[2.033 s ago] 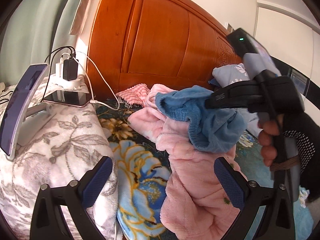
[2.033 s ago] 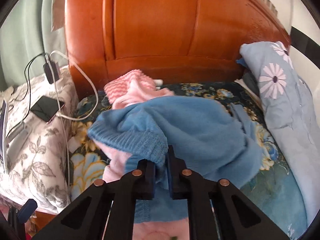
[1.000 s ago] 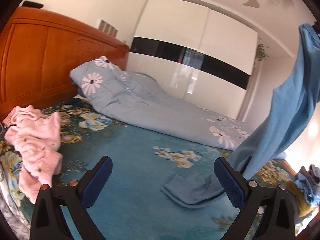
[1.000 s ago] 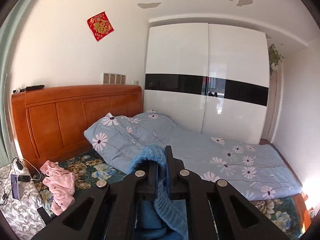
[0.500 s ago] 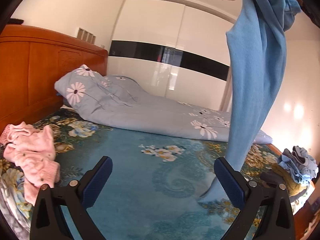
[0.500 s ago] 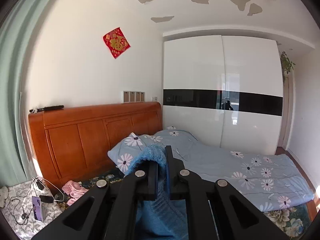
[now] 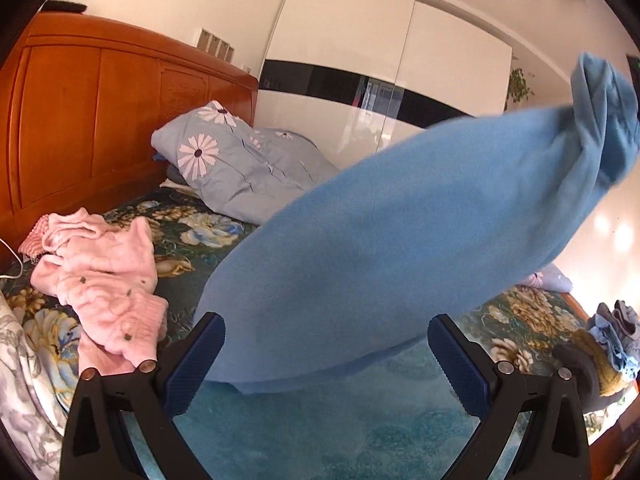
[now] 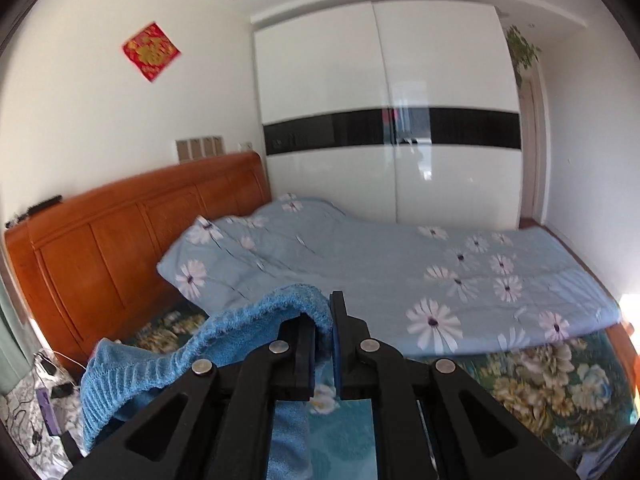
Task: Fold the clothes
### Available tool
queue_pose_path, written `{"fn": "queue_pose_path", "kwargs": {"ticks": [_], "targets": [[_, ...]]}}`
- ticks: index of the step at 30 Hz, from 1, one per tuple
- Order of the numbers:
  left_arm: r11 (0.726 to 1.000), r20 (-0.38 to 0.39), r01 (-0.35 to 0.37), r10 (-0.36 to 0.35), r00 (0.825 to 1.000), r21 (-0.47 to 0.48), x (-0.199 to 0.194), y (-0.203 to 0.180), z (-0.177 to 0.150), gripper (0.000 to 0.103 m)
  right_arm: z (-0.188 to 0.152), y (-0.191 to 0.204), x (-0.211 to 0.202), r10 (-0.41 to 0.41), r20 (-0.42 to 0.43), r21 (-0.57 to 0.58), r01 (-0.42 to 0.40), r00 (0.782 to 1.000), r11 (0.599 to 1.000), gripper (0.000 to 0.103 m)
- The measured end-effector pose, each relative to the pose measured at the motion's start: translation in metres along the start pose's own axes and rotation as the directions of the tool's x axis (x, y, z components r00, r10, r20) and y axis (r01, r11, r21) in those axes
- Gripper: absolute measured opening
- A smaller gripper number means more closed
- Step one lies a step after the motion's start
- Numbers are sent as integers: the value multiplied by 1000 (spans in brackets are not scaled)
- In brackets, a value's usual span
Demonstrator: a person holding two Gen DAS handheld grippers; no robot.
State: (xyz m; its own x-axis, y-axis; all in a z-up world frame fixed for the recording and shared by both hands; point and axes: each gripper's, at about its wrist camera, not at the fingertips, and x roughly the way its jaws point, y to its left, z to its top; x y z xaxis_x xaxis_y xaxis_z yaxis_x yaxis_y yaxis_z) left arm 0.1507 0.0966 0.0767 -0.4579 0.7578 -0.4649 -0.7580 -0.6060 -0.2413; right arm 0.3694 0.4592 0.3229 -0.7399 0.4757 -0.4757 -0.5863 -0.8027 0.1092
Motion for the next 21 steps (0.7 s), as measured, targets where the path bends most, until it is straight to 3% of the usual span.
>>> {"fn": "queue_pose_path", "kwargs": {"ticks": [2, 5, 9, 11, 14, 18, 20, 21], "targets": [[1000, -48, -1, 1, 999, 11, 20, -5, -9, 103, -52, -48, 52, -65, -123, 39, 70, 990, 997, 6], [1000, -121, -9, 12, 993, 27, 47, -11, -22, 103, -140, -117, 124, -124, -333, 127, 175, 935, 976, 7], [996, -201, -53, 68, 977, 78, 75, -17, -38, 103, -221, -186, 170, -186, -451, 195, 300, 873, 934, 6], [994, -223, -79, 95, 970, 82, 84, -14, -44, 103, -242, -208, 184, -185, -487, 222, 326, 854, 919, 7], [991, -257, -111, 125, 958, 69, 96, -5, -54, 103, -259, -226, 196, -157, -516, 257, 327, 842, 910, 7], [988, -278, -152, 154, 948, 27, 106, 12, -60, 103, -266, -215, 201, -188, -559, 171, 333, 808, 927, 8], [982, -284, -184, 187, 941, 34, 106, 19, -63, 103, -265, -204, 198, -215, -539, 103, 316, 814, 943, 13], [979, -288, -198, 200, 937, 37, 106, 24, -65, 103, -264, -198, 193, -224, -517, 73, 303, 826, 950, 24]]}}
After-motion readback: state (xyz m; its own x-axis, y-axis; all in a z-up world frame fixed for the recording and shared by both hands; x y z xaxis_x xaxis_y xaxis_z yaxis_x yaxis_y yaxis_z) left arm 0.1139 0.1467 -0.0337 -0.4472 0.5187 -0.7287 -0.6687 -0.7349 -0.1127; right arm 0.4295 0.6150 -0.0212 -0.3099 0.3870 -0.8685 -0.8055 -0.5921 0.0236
